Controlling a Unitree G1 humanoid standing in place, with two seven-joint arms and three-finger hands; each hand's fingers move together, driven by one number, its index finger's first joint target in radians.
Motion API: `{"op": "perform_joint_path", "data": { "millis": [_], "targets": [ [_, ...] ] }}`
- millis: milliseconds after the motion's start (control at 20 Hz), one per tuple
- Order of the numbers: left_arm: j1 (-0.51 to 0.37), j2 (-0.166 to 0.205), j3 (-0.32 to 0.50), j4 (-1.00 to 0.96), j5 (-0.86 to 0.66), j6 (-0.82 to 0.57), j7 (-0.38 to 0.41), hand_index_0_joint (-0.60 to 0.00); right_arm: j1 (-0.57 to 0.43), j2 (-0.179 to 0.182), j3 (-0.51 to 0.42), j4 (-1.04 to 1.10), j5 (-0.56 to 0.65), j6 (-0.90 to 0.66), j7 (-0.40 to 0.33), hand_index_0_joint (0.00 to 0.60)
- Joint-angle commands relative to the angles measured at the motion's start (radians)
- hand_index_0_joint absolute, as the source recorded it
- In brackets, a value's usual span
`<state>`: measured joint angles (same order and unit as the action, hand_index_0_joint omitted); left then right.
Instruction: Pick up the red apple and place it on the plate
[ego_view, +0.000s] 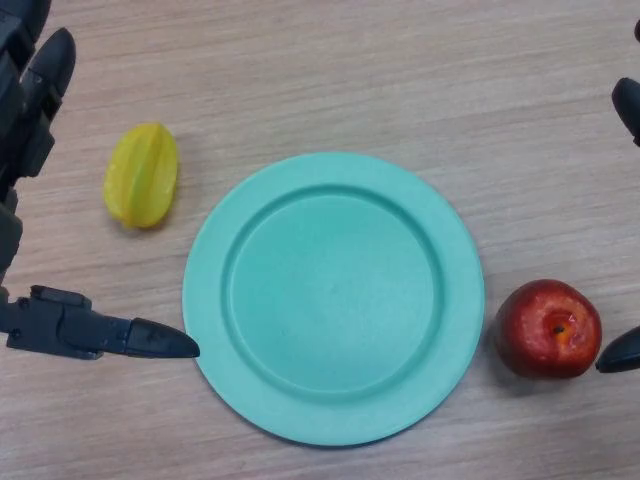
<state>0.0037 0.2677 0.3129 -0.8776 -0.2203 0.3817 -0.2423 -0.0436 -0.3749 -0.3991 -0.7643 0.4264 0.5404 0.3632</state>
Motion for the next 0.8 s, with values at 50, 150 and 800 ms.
{"op": "perform_joint_path", "data": {
  "millis": [50,150,800],
  "targets": [
    [-0.014,0.036,0.061,-0.071,-0.025,-0.082,0.015,0.0,-0.019,-0.023,-0.042,-0.036,0.017,-0.148,0.004,0.0],
    [-0.007,0.032,0.056,-0.07,-0.024,-0.085,0.018,0.0,-0.019,-0.021,-0.041,-0.027,0.013,-0.158,0.009,0.0],
    [-0.026,0.049,0.082,-0.006,-0.035,-0.147,0.025,0.0,-0.051,-0.04,0.082,0.66,-0.403,-0.794,0.047,0.0]
  ]
}}
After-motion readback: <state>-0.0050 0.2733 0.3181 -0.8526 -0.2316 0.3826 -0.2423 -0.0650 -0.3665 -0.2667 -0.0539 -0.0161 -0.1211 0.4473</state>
